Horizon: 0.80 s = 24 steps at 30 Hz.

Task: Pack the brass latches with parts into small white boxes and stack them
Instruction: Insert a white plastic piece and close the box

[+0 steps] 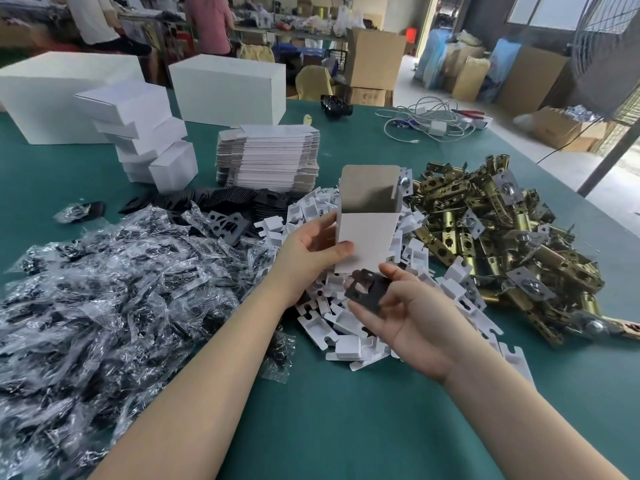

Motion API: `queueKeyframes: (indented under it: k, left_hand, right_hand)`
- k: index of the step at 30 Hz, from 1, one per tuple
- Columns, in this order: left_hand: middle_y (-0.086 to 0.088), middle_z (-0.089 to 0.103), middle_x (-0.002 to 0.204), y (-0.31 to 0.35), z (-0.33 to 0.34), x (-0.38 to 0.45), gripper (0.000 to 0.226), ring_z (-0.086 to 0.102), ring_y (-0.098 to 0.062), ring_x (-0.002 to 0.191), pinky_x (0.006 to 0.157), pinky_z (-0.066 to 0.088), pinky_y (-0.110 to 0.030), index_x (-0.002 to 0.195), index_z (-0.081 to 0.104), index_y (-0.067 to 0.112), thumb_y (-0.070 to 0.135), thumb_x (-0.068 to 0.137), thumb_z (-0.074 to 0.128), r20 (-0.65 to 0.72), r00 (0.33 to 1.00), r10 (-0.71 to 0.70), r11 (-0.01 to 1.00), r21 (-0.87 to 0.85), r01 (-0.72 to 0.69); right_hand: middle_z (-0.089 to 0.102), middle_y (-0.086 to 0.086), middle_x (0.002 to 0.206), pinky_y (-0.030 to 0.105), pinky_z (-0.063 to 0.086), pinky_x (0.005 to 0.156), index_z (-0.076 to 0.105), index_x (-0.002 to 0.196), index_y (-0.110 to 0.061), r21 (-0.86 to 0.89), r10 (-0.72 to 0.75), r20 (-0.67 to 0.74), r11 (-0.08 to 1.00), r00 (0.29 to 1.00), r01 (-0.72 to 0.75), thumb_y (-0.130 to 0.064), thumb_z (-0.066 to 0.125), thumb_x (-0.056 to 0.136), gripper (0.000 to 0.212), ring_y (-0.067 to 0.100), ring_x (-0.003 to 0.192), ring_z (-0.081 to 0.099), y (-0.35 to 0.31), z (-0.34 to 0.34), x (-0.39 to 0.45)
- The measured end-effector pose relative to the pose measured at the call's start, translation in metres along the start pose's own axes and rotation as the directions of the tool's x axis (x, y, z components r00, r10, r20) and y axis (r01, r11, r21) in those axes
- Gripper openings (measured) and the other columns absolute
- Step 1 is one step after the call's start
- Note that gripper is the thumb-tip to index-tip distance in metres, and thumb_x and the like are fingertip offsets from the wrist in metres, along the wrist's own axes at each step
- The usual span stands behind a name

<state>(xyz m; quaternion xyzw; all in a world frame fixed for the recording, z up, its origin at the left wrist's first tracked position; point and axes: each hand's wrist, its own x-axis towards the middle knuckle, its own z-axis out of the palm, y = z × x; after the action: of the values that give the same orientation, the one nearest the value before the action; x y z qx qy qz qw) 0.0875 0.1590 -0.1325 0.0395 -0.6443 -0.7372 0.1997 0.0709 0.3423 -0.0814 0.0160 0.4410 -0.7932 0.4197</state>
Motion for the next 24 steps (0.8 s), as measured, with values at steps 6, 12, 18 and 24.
queueKeyframes:
  k: [6,12,18,24]
  left_hand:
    - [0.003,0.074,0.116,0.005,0.004,-0.001,0.051,0.07,-0.011,0.106,0.076,0.054,-0.018,0.13,0.06,0.027,0.017,0.082,0.074,-0.011,1.0,0.025,0.999,0.021,-0.024]
    - [0.005,0.074,0.115,0.005,0.005,0.0,0.048,0.069,-0.012,0.108,0.082,0.054,-0.02,0.122,0.062,0.035,0.013,0.083,0.076,-0.008,1.0,0.022,1.0,0.009,-0.022]
    - [0.004,0.075,0.11,0.0,0.003,0.002,0.051,0.07,-0.011,0.103,0.078,0.056,-0.022,0.127,0.06,0.025,-0.003,0.086,0.069,-0.014,1.0,-0.009,0.999,-0.039,0.008]
    - [0.003,0.075,0.11,-0.001,-0.001,0.001,0.054,0.057,-0.03,0.097,0.085,0.047,-0.046,0.13,0.061,0.028,0.005,0.082,0.074,-0.005,1.0,-0.023,0.999,-0.038,0.023]
  right_hand:
    - [0.068,0.016,0.119,0.032,0.051,0.096,0.047,0.12,-0.008,-0.002,-0.108,0.197,0.994,0.974,0.111,0.035,0.026,0.08,0.063,0.023,0.108,0.068,0.006,-0.001,0.005]
    - [0.07,0.015,0.115,0.023,0.058,0.083,0.053,0.11,-0.01,0.046,-0.17,0.176,0.985,0.97,0.164,0.009,0.061,0.076,0.04,0.018,0.098,0.069,0.014,-0.008,0.008]
    - [0.075,0.007,0.095,0.024,0.058,0.064,0.065,0.093,-0.014,-0.152,-0.343,0.056,0.925,0.938,0.348,-0.016,0.071,0.071,0.023,0.017,0.082,0.073,0.008,-0.005,0.003]
    - [0.063,-0.002,0.085,0.014,0.041,0.049,0.066,0.08,-0.039,-0.808,-0.506,0.42,0.17,0.753,0.565,-0.051,0.064,0.069,0.017,0.001,0.055,0.042,-0.059,0.025,-0.008]
